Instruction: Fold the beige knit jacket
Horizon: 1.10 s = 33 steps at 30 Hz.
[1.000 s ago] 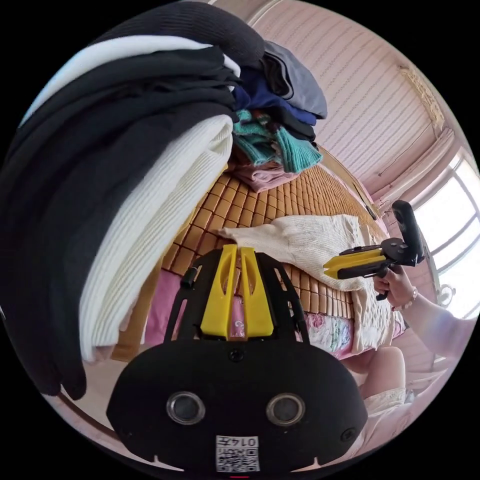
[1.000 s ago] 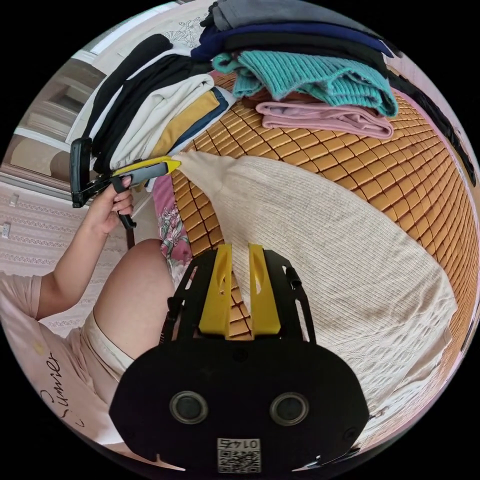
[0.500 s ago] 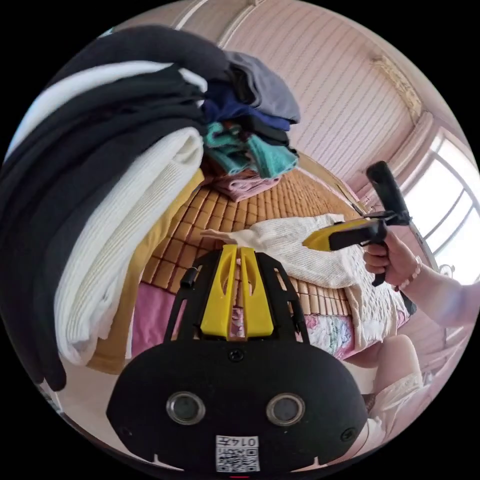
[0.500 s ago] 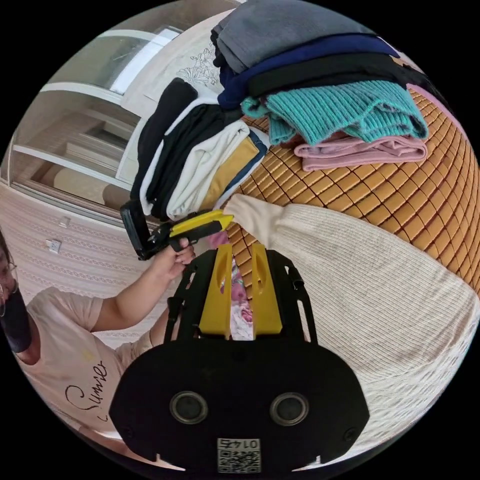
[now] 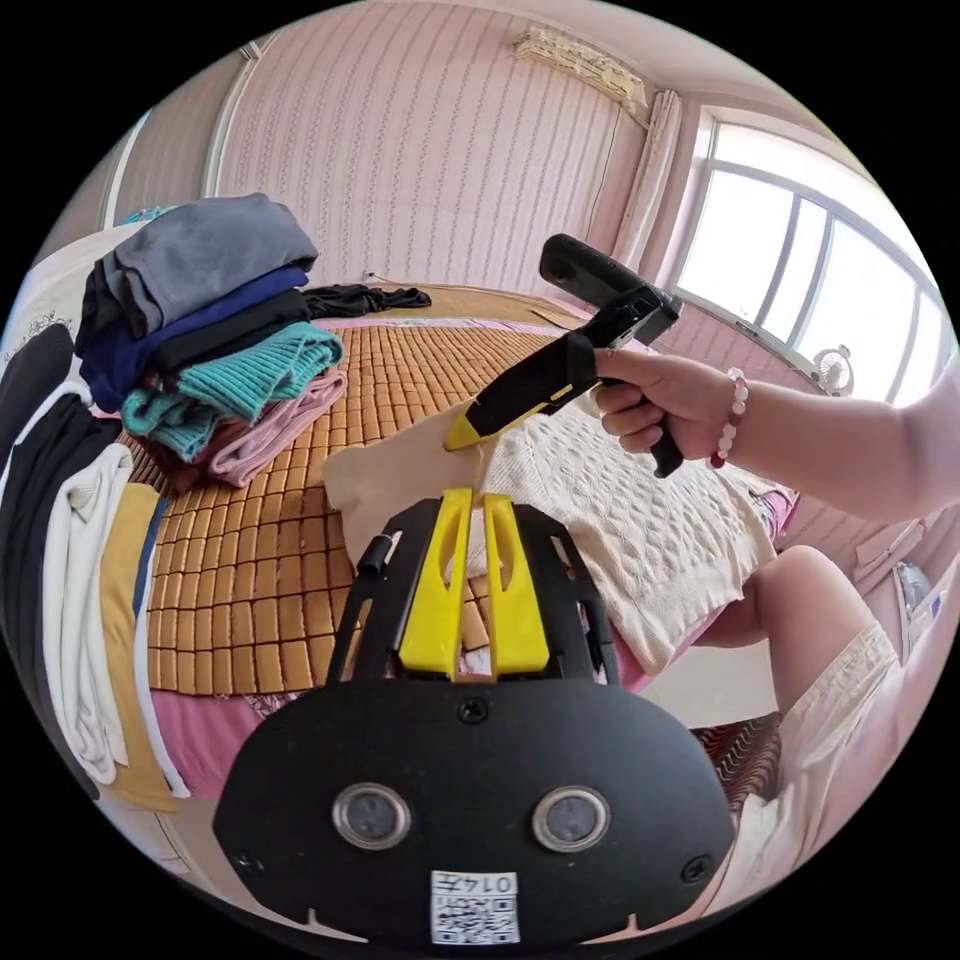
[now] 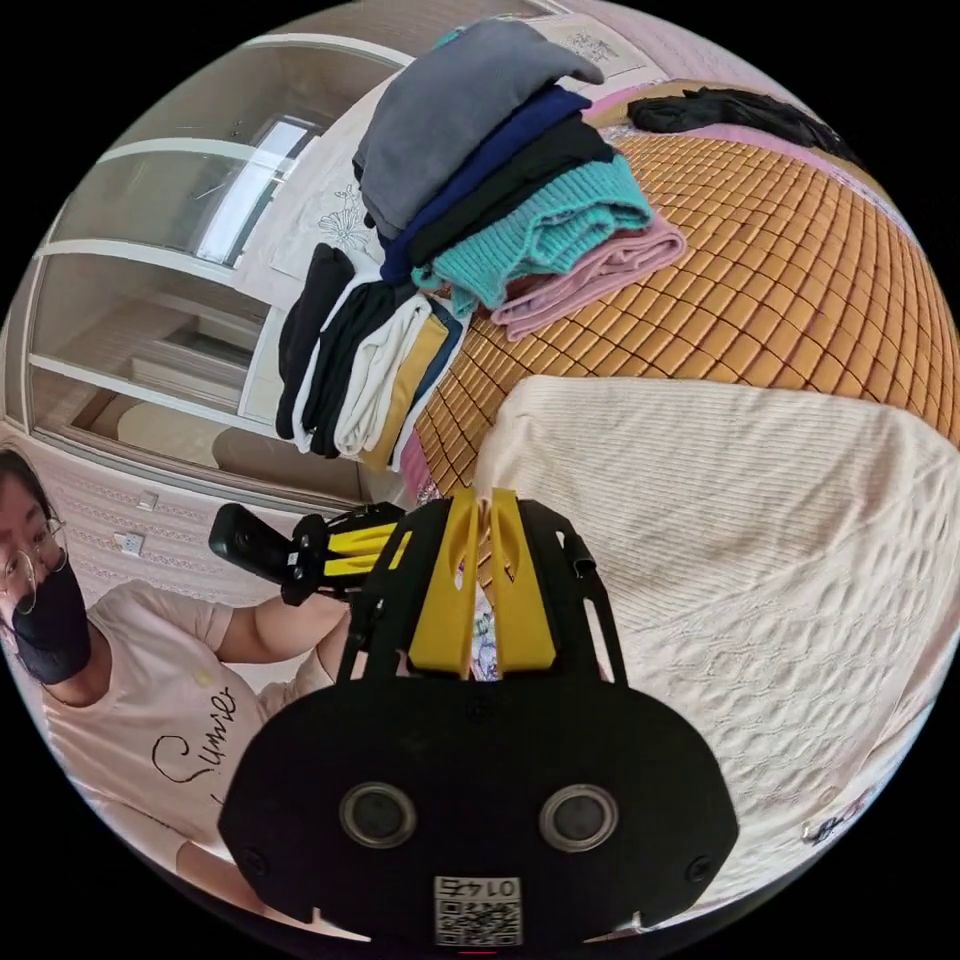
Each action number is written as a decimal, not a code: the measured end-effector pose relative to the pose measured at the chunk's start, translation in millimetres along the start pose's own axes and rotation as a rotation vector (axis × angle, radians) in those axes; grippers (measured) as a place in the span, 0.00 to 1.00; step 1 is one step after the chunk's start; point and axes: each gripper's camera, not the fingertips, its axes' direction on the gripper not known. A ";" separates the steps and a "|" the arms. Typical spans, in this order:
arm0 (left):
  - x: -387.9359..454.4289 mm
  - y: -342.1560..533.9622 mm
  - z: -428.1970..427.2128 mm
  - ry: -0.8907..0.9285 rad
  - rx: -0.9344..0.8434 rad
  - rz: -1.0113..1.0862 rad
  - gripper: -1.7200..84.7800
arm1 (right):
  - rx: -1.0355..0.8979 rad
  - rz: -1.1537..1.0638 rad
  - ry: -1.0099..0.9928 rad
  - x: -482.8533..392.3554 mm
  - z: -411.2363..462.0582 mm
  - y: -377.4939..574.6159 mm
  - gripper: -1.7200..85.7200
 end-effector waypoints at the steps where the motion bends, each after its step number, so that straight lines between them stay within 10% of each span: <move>1: 1.2 2.9 2.8 -0.013 -0.006 -0.008 0.05 | 0.051 0.027 -0.014 1.8 -28.3 7.3 0.03; 14: 52.6 43.4 157.9 -0.037 -0.279 -0.017 0.11 | 0.475 -0.097 -0.171 -115.3 -296.6 42.0 0.03; 24: 129.7 65.6 166.7 0.081 -0.083 0.198 0.04 | 0.548 -0.114 0.022 -179.3 -430.3 62.7 0.03; 33: 124.4 150.6 252.4 0.160 -0.283 0.178 0.11 | 0.535 0.636 0.139 -46.8 -425.0 178.7 0.03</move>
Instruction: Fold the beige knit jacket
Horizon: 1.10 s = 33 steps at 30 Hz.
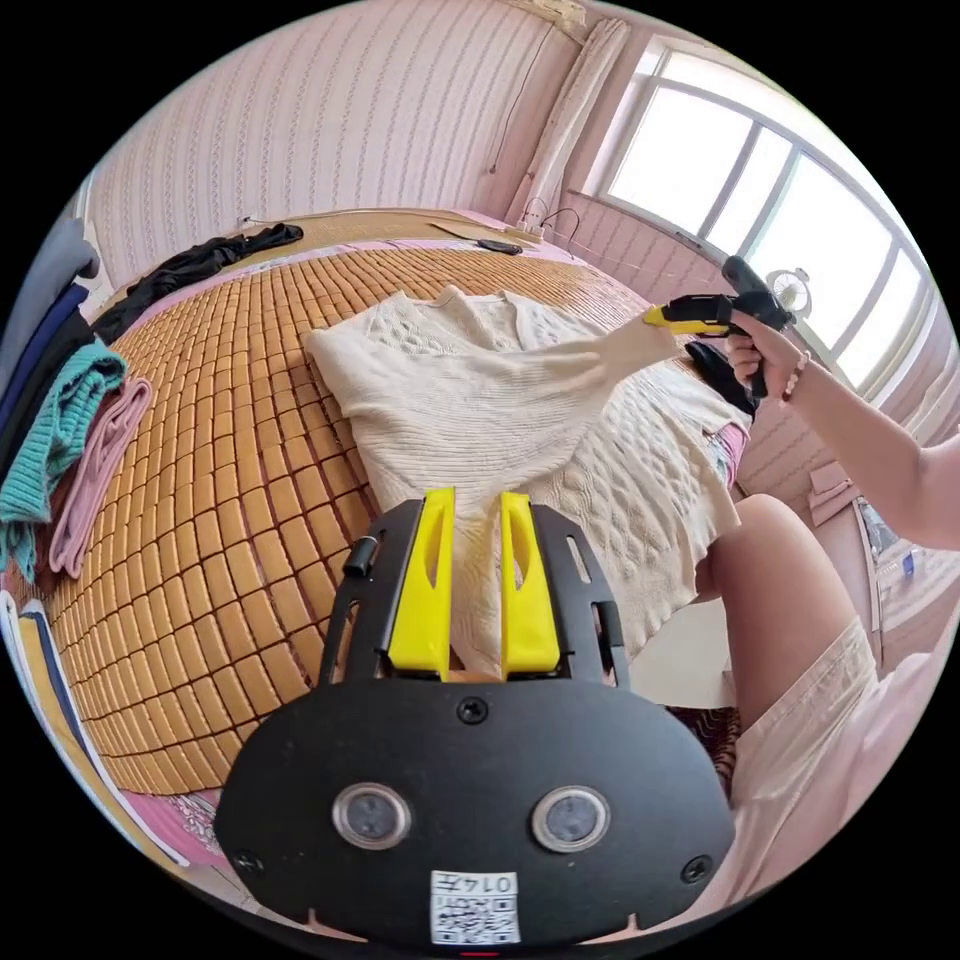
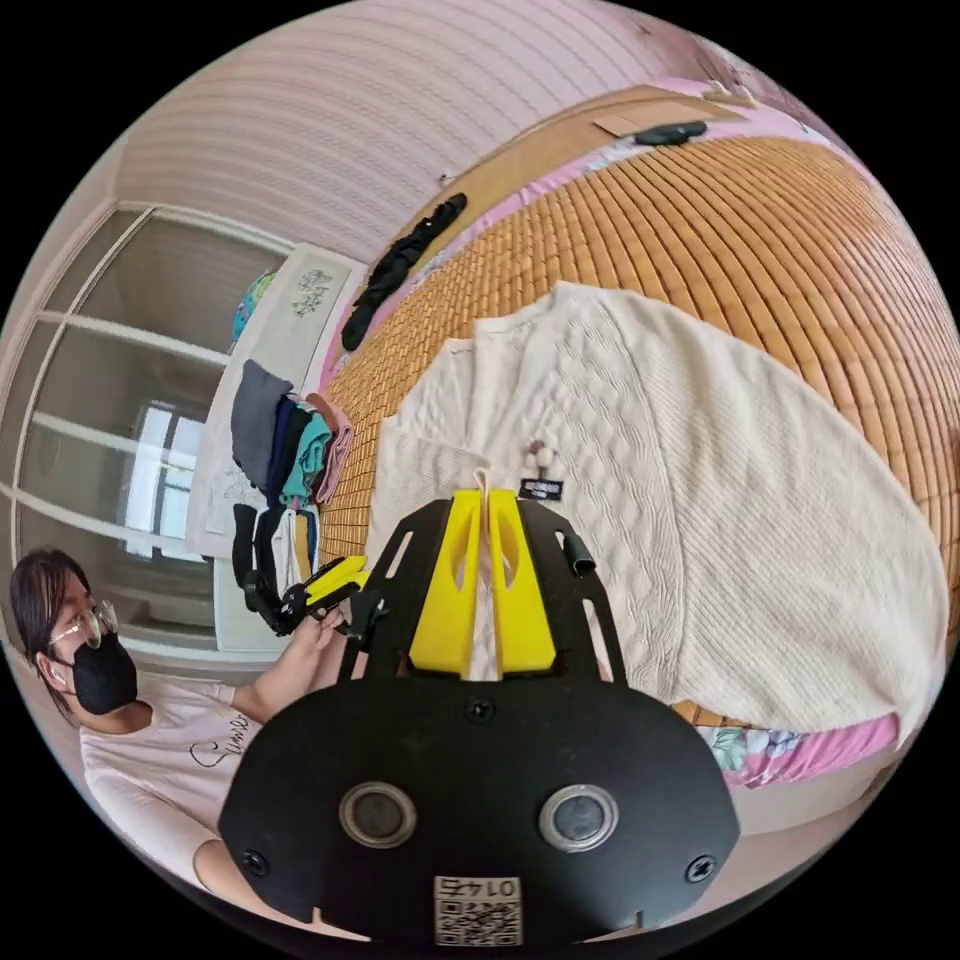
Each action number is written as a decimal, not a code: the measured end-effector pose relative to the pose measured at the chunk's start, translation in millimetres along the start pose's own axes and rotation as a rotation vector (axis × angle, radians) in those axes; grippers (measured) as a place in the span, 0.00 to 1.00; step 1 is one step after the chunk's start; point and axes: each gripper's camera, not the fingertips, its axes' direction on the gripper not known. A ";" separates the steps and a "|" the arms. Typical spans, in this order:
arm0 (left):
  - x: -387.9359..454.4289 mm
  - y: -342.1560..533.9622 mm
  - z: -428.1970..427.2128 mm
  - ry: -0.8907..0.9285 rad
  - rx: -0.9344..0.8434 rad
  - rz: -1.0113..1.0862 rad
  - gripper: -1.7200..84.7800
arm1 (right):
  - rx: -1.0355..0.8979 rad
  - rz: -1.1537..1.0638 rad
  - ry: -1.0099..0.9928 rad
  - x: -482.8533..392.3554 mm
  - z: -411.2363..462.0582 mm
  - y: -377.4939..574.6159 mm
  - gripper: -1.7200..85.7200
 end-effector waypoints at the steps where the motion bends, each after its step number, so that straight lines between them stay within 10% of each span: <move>1: -0.3 4.3 8.7 -0.006 -0.020 0.002 0.10 | -0.004 0.040 -0.041 10.2 5.6 1.0 0.03; 12: 14.2 85.9 87.7 -0.143 -0.057 0.089 0.08 | 0.097 0.104 0.190 -34.3 -43.3 -9.0 0.02; 19: 43.0 94.3 82.0 -0.179 -0.066 0.180 0.07 | 0.604 0.272 0.323 -25.4 -129.1 70.6 0.04; 33: 357.9 21.6 290.0 0.145 -0.139 0.668 0.11 | 1.011 0.677 0.611 1.2 -278.5 148.4 0.15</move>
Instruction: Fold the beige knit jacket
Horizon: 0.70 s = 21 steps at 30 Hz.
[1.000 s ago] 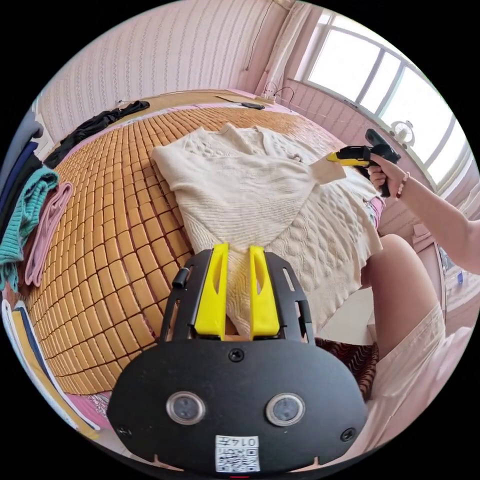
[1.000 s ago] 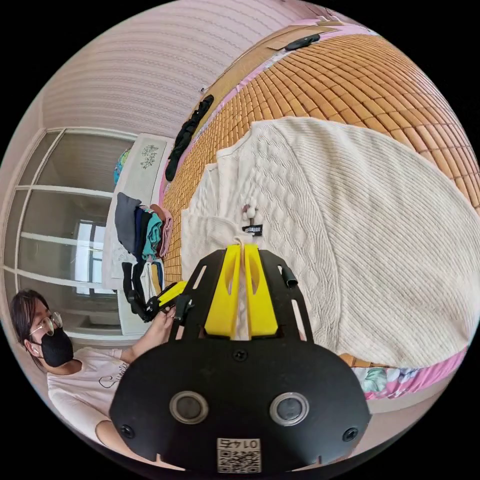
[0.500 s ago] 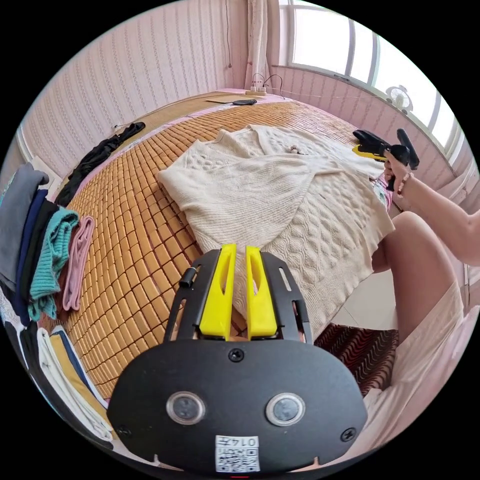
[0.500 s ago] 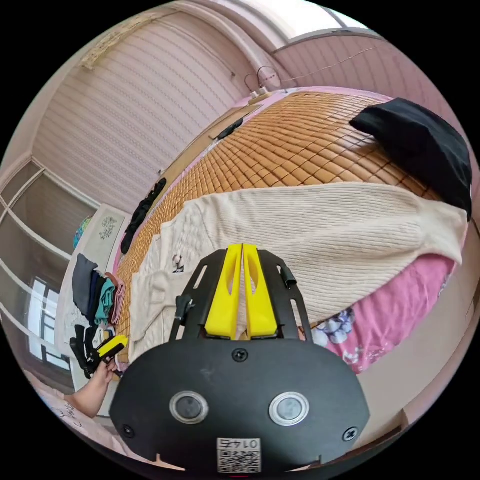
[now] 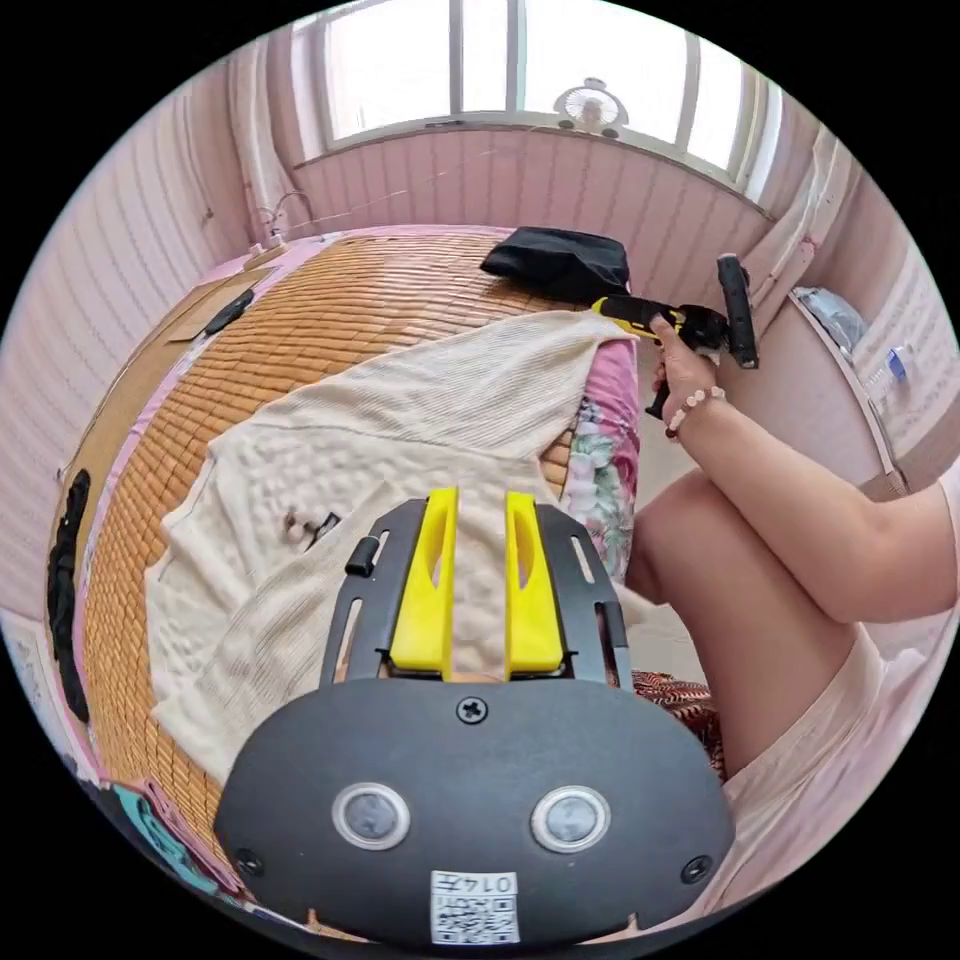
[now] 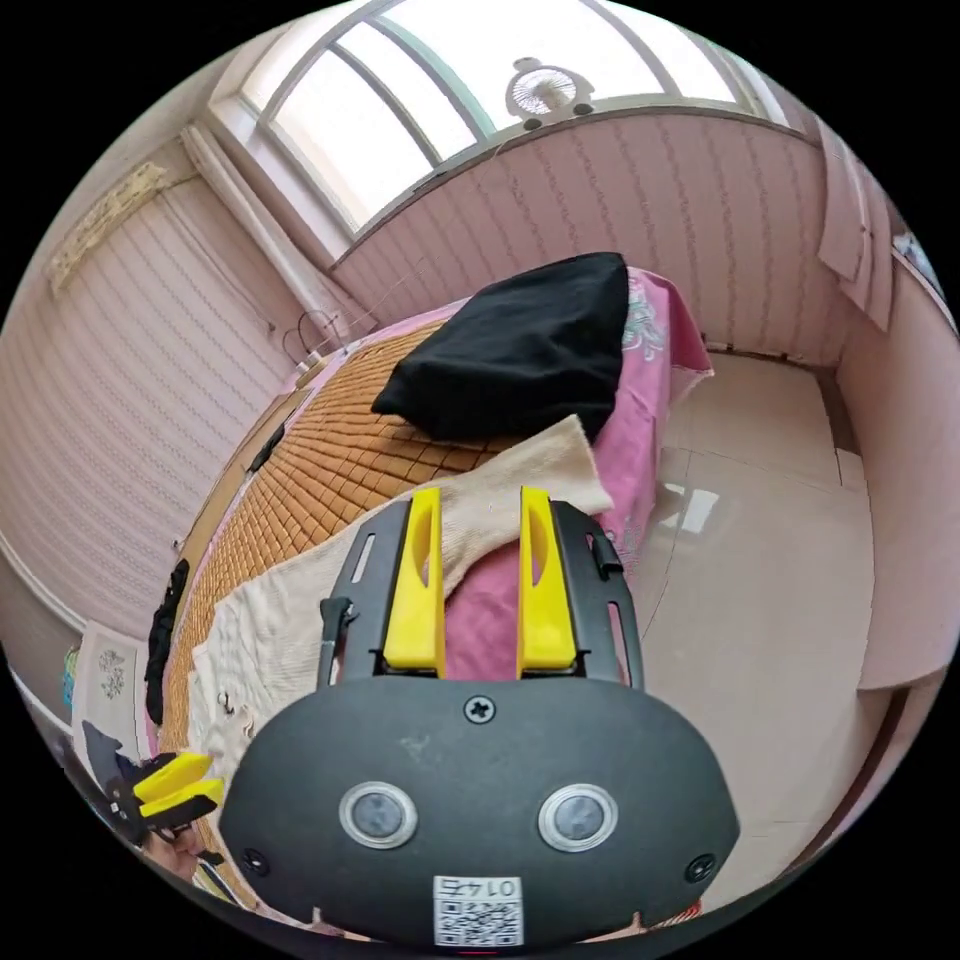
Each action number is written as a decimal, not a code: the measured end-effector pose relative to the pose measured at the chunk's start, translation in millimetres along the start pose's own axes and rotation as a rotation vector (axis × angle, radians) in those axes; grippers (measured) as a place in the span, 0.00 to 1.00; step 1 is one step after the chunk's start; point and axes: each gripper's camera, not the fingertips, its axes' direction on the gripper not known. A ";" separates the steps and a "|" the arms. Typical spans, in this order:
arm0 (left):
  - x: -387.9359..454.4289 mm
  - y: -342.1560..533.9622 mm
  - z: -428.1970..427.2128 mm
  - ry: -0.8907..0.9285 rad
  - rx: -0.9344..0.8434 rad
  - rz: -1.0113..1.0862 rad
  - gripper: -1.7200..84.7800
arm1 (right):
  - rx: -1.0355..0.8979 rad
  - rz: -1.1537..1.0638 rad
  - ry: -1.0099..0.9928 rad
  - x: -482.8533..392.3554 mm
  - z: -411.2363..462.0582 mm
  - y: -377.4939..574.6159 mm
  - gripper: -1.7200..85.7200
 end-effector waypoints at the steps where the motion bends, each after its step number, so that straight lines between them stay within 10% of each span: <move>1: 9.2 -9.6 10.3 0.009 0.002 0.018 0.11 | 0.016 0.057 0.013 16.0 -5.7 -6.0 0.16; 21: 112.4 -28.8 165.3 -0.041 -0.142 0.207 0.06 | -0.035 0.266 -0.214 109.4 -70.5 -27.9 0.04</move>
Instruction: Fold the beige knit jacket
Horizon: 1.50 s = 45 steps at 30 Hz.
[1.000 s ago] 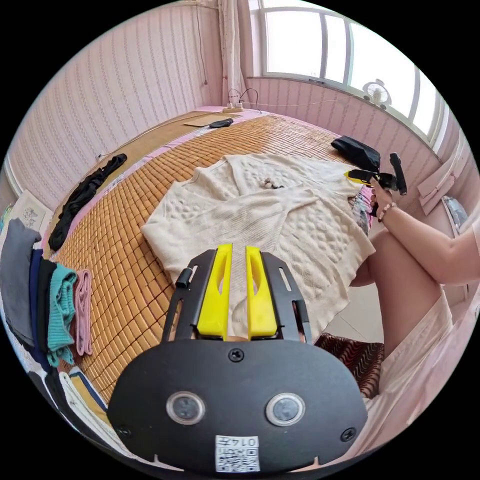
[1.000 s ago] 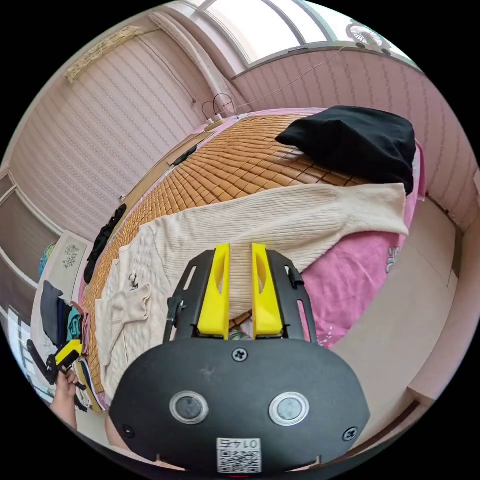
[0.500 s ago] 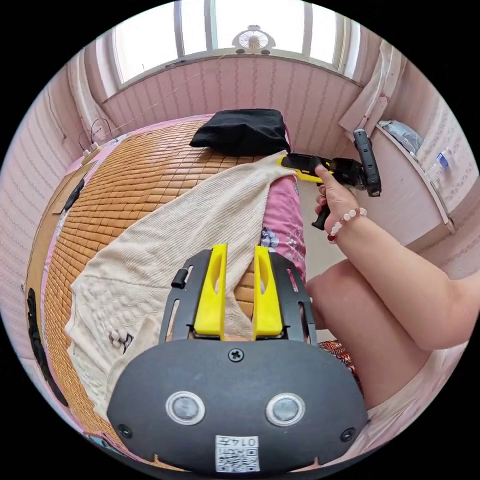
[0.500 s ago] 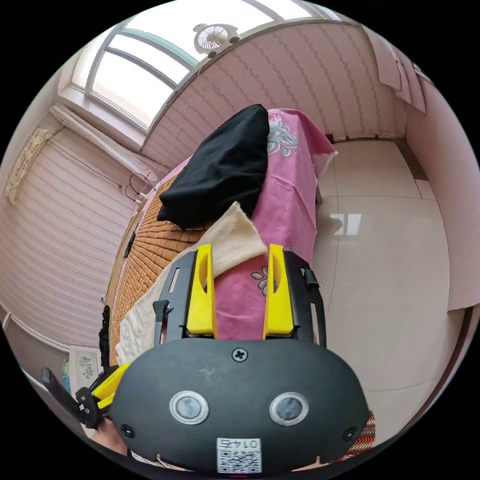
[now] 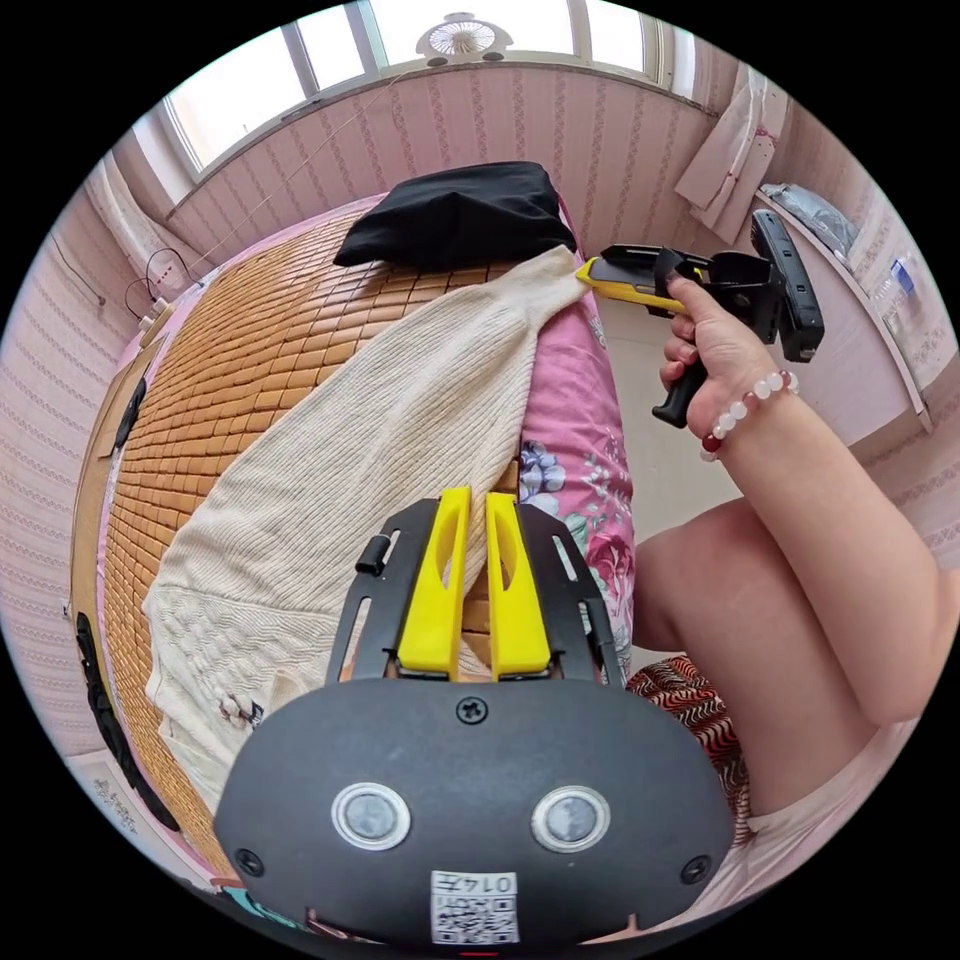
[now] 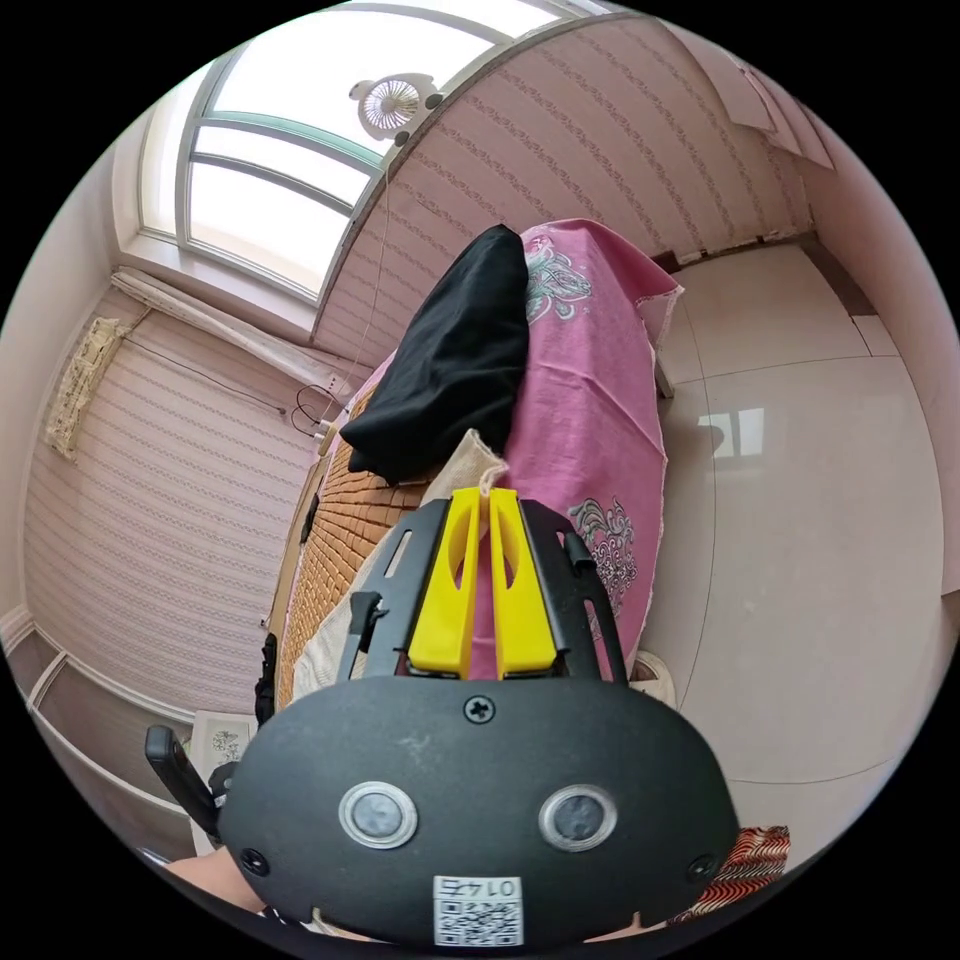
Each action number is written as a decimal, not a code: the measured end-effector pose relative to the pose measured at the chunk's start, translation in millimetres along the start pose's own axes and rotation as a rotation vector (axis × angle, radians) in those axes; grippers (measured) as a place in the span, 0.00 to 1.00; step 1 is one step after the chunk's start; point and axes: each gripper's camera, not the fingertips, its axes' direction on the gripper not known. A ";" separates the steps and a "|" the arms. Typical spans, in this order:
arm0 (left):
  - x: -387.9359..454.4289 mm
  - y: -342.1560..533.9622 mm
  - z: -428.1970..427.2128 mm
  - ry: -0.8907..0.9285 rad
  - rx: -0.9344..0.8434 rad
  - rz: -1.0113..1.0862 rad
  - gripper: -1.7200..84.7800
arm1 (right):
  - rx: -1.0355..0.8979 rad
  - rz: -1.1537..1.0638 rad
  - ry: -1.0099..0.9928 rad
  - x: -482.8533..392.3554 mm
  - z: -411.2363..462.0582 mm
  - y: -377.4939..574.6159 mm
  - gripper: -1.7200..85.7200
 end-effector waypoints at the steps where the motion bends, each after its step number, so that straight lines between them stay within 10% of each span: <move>1: -0.2 1.1 -0.4 -0.001 0.001 -0.001 0.06 | 0.001 0.002 -0.021 3.9 -6.1 2.2 0.03; 19: -88.9 70.1 -96.1 0.020 0.274 -0.258 0.03 | -0.090 -0.591 -0.550 -105.7 -91.0 109.0 0.03; 26: -165.7 200.1 -194.7 -0.023 0.437 -0.488 0.07 | -0.567 -0.911 -0.959 -281.7 -84.5 290.1 0.03; 32: -192.4 377.1 -215.6 -0.113 0.177 -0.701 0.08 | -1.033 -1.264 -0.617 -279.4 -17.8 521.3 0.03; 45: -344.5 475.8 -240.6 -0.152 0.234 -1.058 0.12 | -0.937 -1.418 -0.236 -172.2 17.4 531.2 0.07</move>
